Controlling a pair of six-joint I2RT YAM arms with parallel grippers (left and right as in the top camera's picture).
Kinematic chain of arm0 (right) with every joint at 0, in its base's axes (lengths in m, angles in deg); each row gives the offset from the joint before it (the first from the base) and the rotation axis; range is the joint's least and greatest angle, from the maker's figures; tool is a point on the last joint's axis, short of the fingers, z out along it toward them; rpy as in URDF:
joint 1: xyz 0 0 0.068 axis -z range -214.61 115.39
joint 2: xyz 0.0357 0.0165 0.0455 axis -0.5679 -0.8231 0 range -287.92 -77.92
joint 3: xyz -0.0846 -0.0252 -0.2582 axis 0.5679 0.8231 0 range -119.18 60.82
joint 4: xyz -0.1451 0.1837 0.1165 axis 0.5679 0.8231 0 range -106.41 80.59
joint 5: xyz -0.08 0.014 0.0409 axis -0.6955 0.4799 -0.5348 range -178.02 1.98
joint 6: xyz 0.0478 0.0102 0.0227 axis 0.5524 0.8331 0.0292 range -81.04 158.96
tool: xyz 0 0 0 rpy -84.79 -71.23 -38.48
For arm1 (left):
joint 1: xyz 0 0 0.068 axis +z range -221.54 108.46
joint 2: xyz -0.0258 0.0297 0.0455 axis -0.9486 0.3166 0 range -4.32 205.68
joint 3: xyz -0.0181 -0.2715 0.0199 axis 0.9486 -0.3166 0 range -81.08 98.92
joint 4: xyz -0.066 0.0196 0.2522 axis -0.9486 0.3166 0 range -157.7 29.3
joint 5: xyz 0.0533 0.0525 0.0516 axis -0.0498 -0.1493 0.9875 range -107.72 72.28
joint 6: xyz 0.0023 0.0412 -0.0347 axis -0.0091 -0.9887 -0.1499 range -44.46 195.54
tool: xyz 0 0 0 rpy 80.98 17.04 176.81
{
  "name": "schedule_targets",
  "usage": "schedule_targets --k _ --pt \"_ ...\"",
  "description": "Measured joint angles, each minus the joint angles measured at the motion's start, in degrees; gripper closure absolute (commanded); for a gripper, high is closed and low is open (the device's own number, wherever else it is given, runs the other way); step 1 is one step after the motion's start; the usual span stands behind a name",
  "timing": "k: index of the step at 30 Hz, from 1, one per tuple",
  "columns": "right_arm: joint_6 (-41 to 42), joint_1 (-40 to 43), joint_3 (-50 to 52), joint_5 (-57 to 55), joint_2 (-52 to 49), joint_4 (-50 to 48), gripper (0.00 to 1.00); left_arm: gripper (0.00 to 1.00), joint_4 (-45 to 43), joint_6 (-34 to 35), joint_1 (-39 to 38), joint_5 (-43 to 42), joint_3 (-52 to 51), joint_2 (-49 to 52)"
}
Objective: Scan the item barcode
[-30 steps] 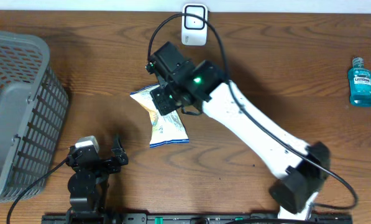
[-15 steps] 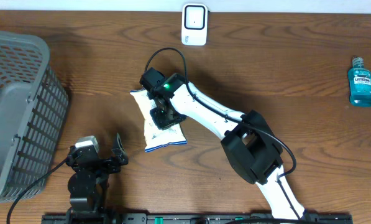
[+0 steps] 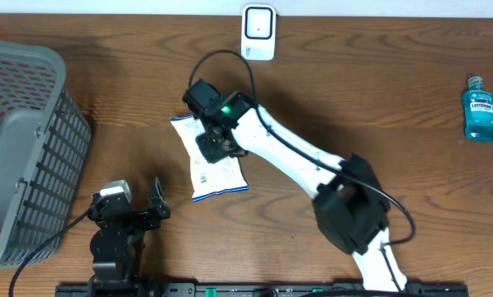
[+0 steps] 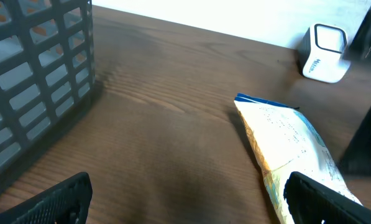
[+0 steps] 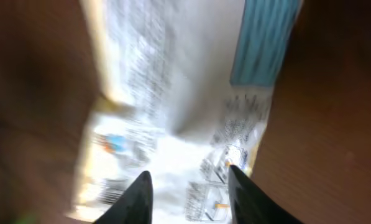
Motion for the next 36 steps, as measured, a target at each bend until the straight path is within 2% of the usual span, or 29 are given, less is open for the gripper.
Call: schedule_targets --k 2,5,6,8,10,11,25,30,34,35,36 --pt "0.00 -0.52 0.00 -0.24 1.18 -2.58 0.73 0.02 0.00 0.00 -0.02 0.02 -0.02 0.00" --pt "-0.11 -1.57 0.35 -0.39 0.72 -5.70 0.72 0.02 0.00 0.00 0.00 0.02 0.00 0.00" --pt "-0.11 -1.88 0.50 -0.39 0.04 -5.90 0.66 0.02 0.00 0.00 -0.02 0.02 -0.02 0.00" --pt "-0.24 -2.49 0.63 -0.37 -2.16 -6.36 0.38 0.02 0.00 0.00 0.00 0.02 0.00 0.00" --pt "-0.37 -3.08 0.83 -0.66 -5.29 -6.67 0.20 0.02 0.00 0.00 -0.02 0.02 0.00 0.00" --pt "-0.50 -3.30 0.83 -1.22 -6.56 -6.67 0.01 0.02 0.00 0.00 -0.02 0.02 -0.02 0.00" --pt "-0.85 -3.85 -1.46 -3.13 -3.78 1.07 0.01 0.02 0.00 0.00 0.00 0.02 -0.02 0.00" --pt "-0.13 -3.98 -2.82 -11.50 3.15 0.33 0.01 0.02 0.00 0.00 -0.02 0.02 -0.02 0.00" --pt "2.36 -4.72 -3.98 -17.81 4.00 0.70 0.01 0.02 0.00 0.00 -0.02 0.02 -0.02 0.00" --pt "3.48 -4.63 -3.89 -17.99 3.74 0.98 0.02 0.02 -0.02 0.00 -0.02 0.02 0.00 0.00" --pt "4.66 -4.17 -3.87 -17.09 3.37 1.11 0.10 0.02 0.00 0.00 0.00 0.02 -0.02 0.00"
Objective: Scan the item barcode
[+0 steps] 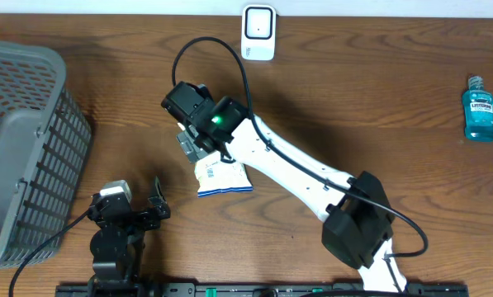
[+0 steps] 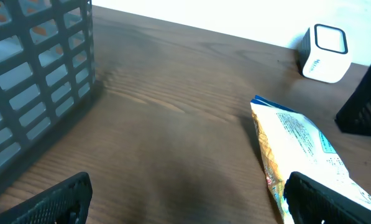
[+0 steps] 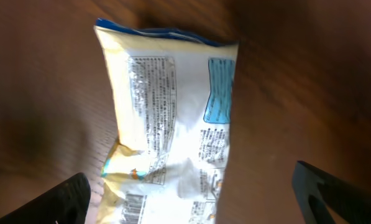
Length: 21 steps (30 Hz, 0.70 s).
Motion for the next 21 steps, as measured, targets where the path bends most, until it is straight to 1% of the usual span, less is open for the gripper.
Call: schedule_targets --k 1,2,3,6,8,9,11,12,14,15,16,17,19,21 --pt "1.01 0.70 0.00 1.60 -0.35 -0.04 0.20 0.02 0.00 0.00 -0.02 0.00 0.02 0.00" --pt "1.64 1.81 0.04 4.17 -0.61 0.00 0.36 0.02 -0.02 0.00 -0.02 0.00 0.00 0.00" --pt "2.34 3.15 0.09 7.04 -0.79 0.22 0.43 0.02 -0.02 0.00 0.00 0.00 0.00 0.00" --pt "2.86 7.43 0.13 15.08 -0.87 2.40 0.44 0.02 0.00 0.00 0.00 0.00 0.00 0.00" --pt "2.03 9.25 0.17 18.03 -0.85 4.20 0.44 0.02 0.00 0.00 -0.02 0.00 0.00 0.00" --pt "1.42 9.51 0.35 19.04 -0.85 4.68 0.44 0.02 0.00 0.00 0.00 0.00 0.00 0.00" --pt "0.20 9.05 1.07 20.68 -0.87 4.61 0.49 0.02 0.00 0.00 -0.02 0.00 0.02 0.00" --pt "-1.03 8.44 1.88 21.38 -0.87 3.96 0.49 0.02 0.00 0.00 0.00 0.00 0.02 0.00" --pt "-4.85 6.99 3.96 22.29 -0.87 2.01 0.46 0.02 0.00 0.00 0.00 0.00 0.00 0.00" --pt "-7.50 6.32 5.01 22.58 -0.87 1.22 0.42 0.02 0.00 0.00 0.00 0.00 0.02 0.00" --pt "-10.88 5.42 6.01 22.53 -0.96 0.90 0.38 0.02 0.00 0.00 0.00 0.00 0.02 0.00" --pt "-15.06 4.44 6.95 21.92 -1.09 0.74 0.37 0.02 0.00 0.00 0.00 0.00 0.00 0.00" --pt "-21.42 2.84 8.35 19.76 -1.22 0.13 0.37 0.02 0.00 0.00 -0.02 0.00 0.02 0.00" --pt "-26.38 1.75 9.20 17.57 -1.27 -0.24 0.40 0.02 -0.02 0.00 0.00 0.00 0.02 0.00"
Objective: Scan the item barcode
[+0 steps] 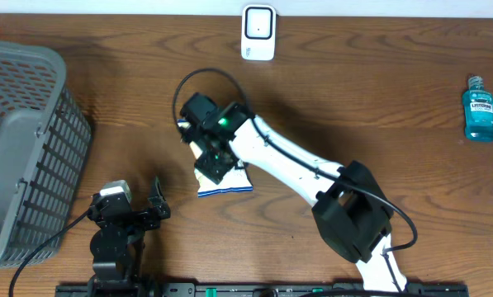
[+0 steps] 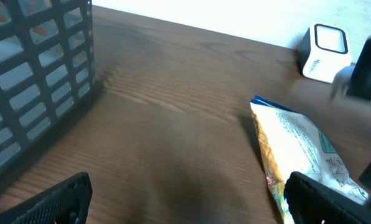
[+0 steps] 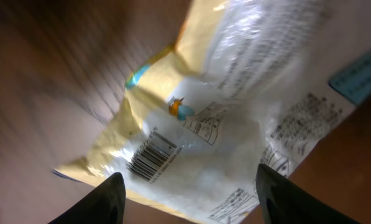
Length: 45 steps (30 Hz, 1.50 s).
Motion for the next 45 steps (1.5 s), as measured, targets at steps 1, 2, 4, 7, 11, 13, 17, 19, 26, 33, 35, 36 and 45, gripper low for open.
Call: schedule_targets --k 1,2,4,7,11,13,17,19,26,33,35,36,45 --pt "-2.32 -0.20 0.28 -0.63 0.00 -0.15 0.42 0.02 0.02 0.00 -0.02 0.00 -0.02 0.00" --pt "-4.83 -0.15 0.55 -0.90 0.00 -0.57 0.44 0.02 0.02 0.00 0.00 0.00 0.00 0.00" --pt "-9.18 0.35 1.20 -0.87 0.00 -2.08 0.49 0.02 0.02 0.00 0.00 0.00 0.00 0.00" --pt "-13.88 1.05 2.82 -0.24 -0.17 -5.35 0.50 0.02 0.00 0.00 0.00 0.00 -0.02 0.00" --pt "-17.66 1.11 4.68 0.37 -1.97 -7.08 0.48 0.02 0.02 0.00 -0.02 0.00 -0.02 0.00" --pt "-18.84 0.85 4.85 0.59 -2.62 -6.34 0.34 0.02 0.02 0.00 0.00 0.00 0.00 0.00" --pt "-20.76 -0.20 4.85 0.90 -2.51 -4.72 0.01 0.02 0.00 0.00 0.00 0.00 -0.02 0.00" --pt "-20.87 -0.92 4.85 0.50 -2.51 -4.48 0.01 0.02 0.02 0.00 0.00 0.00 -0.02 0.00" --pt "-16.37 -2.03 0.72 -1.44 -2.54 2.10 0.01 0.02 0.02 0.00 0.00 0.00 -0.02 0.00" --pt "-0.50 -0.09 -9.90 -0.83 1.44 5.20 0.01 0.02 0.02 0.00 0.00 0.00 0.00 0.00" --pt "3.41 2.34 -10.21 1.92 3.10 4.76 0.01 0.02 0.02 0.00 -0.02 0.00 0.00 0.00" --pt "4.74 4.02 -10.12 3.93 3.48 4.22 0.01 0.02 0.00 0.00 0.00 0.00 0.00 0.00" --pt "10.05 16.76 -6.88 20.98 -6.75 -5.49 0.01 0.02 0.02 0.00 0.00 0.00 0.00 0.00"
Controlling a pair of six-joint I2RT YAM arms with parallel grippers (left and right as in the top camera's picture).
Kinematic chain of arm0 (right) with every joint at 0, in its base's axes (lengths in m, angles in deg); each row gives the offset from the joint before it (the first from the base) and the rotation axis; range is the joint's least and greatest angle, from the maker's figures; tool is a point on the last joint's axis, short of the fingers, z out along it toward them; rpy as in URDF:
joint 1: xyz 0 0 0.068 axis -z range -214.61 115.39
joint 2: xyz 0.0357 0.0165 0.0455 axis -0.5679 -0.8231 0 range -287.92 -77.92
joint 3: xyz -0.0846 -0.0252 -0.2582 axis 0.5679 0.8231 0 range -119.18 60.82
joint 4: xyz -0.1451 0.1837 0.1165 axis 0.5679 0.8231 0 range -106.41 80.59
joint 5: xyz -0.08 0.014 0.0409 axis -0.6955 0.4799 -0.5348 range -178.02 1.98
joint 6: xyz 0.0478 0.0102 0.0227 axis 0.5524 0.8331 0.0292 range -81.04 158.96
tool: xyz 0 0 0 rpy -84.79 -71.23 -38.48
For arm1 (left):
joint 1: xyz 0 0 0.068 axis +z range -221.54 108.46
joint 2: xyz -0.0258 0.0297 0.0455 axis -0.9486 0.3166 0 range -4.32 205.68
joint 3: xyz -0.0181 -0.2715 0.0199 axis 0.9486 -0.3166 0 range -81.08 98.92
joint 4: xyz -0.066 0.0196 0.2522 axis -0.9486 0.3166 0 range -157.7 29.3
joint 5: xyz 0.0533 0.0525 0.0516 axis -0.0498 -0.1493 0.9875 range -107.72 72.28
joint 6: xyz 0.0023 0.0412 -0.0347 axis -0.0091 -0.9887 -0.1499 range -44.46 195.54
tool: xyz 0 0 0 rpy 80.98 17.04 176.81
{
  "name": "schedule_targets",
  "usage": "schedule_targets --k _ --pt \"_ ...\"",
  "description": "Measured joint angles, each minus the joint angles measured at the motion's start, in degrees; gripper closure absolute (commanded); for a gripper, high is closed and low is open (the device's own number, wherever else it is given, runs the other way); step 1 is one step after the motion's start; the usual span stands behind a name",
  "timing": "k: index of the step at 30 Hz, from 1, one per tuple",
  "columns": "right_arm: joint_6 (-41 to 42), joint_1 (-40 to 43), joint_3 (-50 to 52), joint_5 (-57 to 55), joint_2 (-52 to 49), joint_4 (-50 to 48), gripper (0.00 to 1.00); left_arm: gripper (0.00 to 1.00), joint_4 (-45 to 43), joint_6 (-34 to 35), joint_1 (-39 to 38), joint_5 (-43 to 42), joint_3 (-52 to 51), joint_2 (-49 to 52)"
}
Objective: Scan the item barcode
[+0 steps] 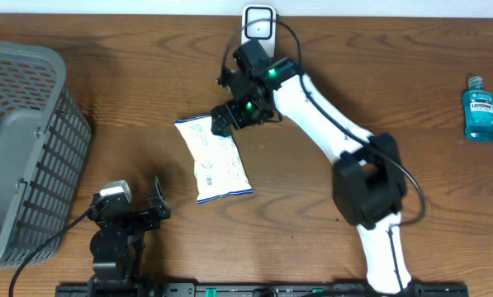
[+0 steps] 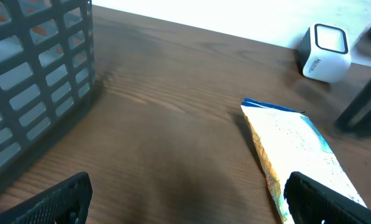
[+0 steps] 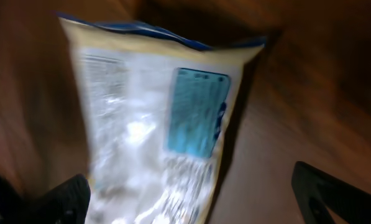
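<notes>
The item is a white and yellow snack bag [image 1: 215, 158] with blue ends, lying flat on the table with its printed back up. It also shows in the left wrist view [image 2: 297, 149] and, blurred, in the right wrist view [image 3: 154, 118]. My right gripper [image 1: 234, 115] hovers open over the bag's far right corner, its fingers wide apart [image 3: 191, 202] and nothing held. The white scanner [image 1: 258, 31] stands at the table's far edge, just beyond that arm. My left gripper [image 1: 135, 206] rests open near the front edge [image 2: 185, 202], apart from the bag.
A grey slatted basket [image 1: 23, 140] fills the left side of the table and shows in the left wrist view [image 2: 30, 74]. A blue mouthwash bottle [image 1: 480, 107] stands at the far right edge.
My right gripper has moved from over the bag's near half to its far right corner, closer to the scanner. The bag now lies wholly uncovered, shifted slightly away and left. The left arm is unchanged.
First my right gripper was low over the bag with its fingers close together. Then it stood wide open at the bag's far end, the bag shifted nearer. Later it hung over the barcode end. Now it is open beyond the bag, which still lies flat.
</notes>
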Motion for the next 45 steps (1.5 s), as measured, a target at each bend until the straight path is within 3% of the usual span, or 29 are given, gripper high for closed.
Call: schedule_targets --k 12,14,16,18,19,20,27,34,36,37,41,45 --pt "-0.57 -3.52 0.42 10.64 -6.19 1.88 0.04 0.02 0.00 0.00 -0.02 0.00 0.00 0.00" --pt "-2.08 -4.85 -0.22 11.93 -6.97 4.33 0.19 0.02 0.00 0.00 -0.02 0.00 -0.02 0.00" --pt "-3.52 -6.16 -0.72 13.25 -8.09 6.56 0.50 0.02 0.00 0.00 -0.02 0.00 0.00 0.00" --pt "-4.94 -7.21 -0.87 14.58 -9.49 7.89 0.73 0.02 -0.02 0.00 -0.02 0.00 0.00 0.00" --pt "-5.20 -7.50 -0.87 15.19 -10.19 8.04 0.91 0.02 -0.02 0.00 -0.02 0.00 -0.02 0.00" --pt "-5.73 -7.85 -0.87 16.11 -11.02 8.00 0.99 0.02 0.00 0.00 -0.02 0.00 0.00 0.00" --pt "-4.66 -7.52 -0.66 16.26 -12.07 3.48 0.99 0.02 0.00 0.00 -0.02 0.00 0.00 0.00" --pt "1.77 -4.52 -0.28 1.64 -7.02 5.27 0.99 0.02 0.00 0.00 -0.02 0.00 -0.02 0.00" --pt "2.49 -3.63 0.17 -0.68 -4.46 4.50 0.85 0.02 0.00 0.00 0.00 0.00 0.00 0.00" --pt "2.86 -3.50 0.28 -1.01 -3.17 3.52 0.84 0.02 0.00 0.00 -0.02 0.00 0.00 0.00" --pt "2.86 -5.16 0.31 2.08 2.27 -3.45 0.96 0.02 -0.02 0.00 -0.02 0.00 0.00 0.00" --pt "4.17 -8.83 0.04 6.36 3.74 -8.68 0.98 0.02 0.00 0.00 0.00 0.00 0.00 0.00"
